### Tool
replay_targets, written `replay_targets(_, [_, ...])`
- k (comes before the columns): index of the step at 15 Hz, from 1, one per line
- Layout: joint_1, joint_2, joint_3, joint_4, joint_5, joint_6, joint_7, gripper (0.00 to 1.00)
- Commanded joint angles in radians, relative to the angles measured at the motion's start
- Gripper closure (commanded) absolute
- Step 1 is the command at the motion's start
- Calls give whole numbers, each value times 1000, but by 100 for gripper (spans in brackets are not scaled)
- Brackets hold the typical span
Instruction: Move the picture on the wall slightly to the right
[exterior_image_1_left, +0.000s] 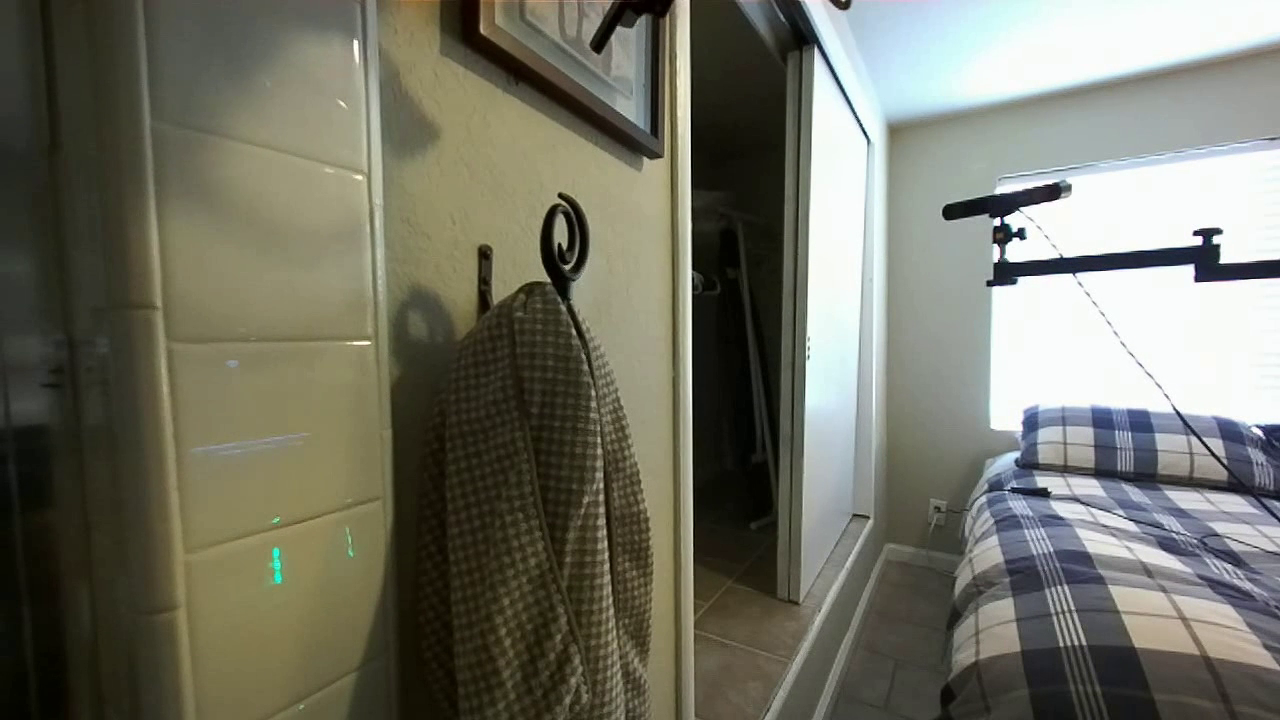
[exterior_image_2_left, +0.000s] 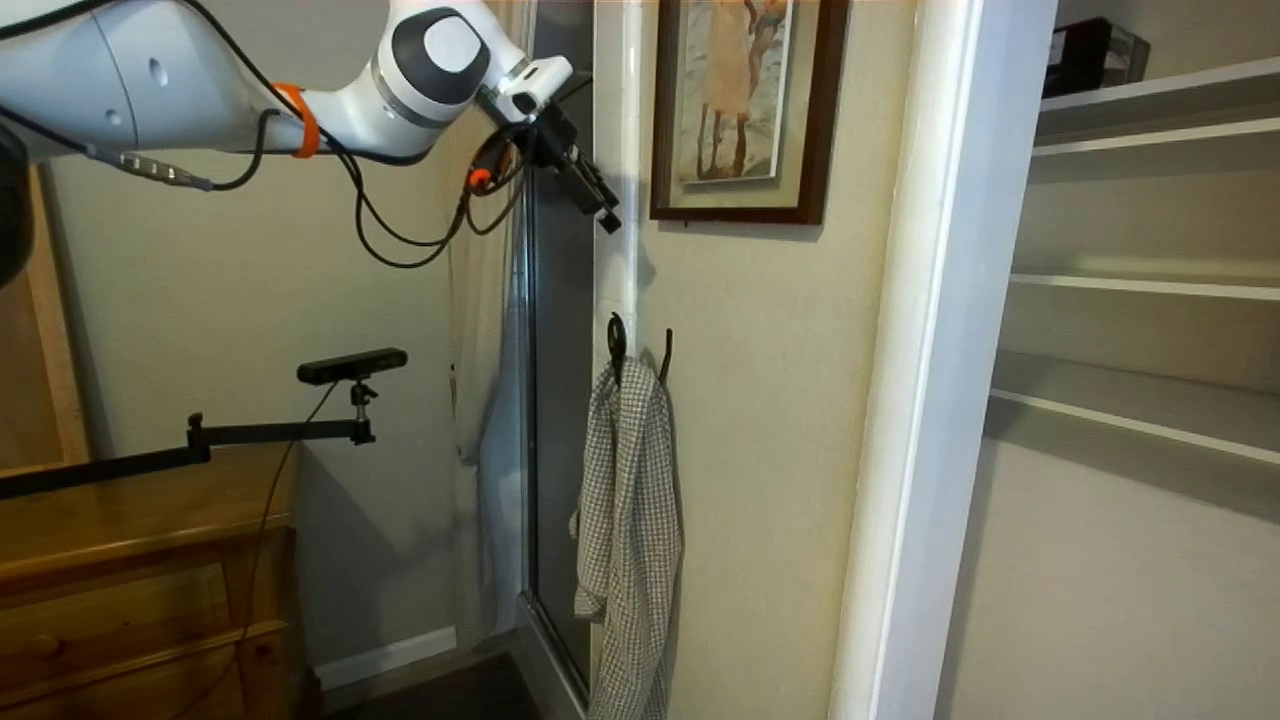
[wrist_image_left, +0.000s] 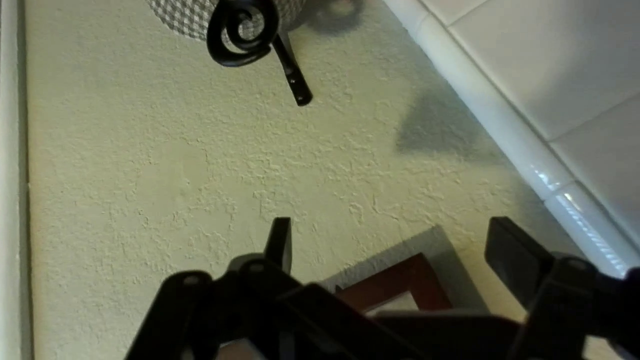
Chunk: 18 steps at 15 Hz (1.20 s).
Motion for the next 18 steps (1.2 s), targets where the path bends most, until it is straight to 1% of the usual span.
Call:
replay_targets(1, [14, 76, 5, 98, -78, 6, 83, 0])
replay_targets(6, [19, 127, 1, 159, -129, -1, 145, 0])
replay_targets(18, [19, 195, -7, 232, -150, -2, 182, 0])
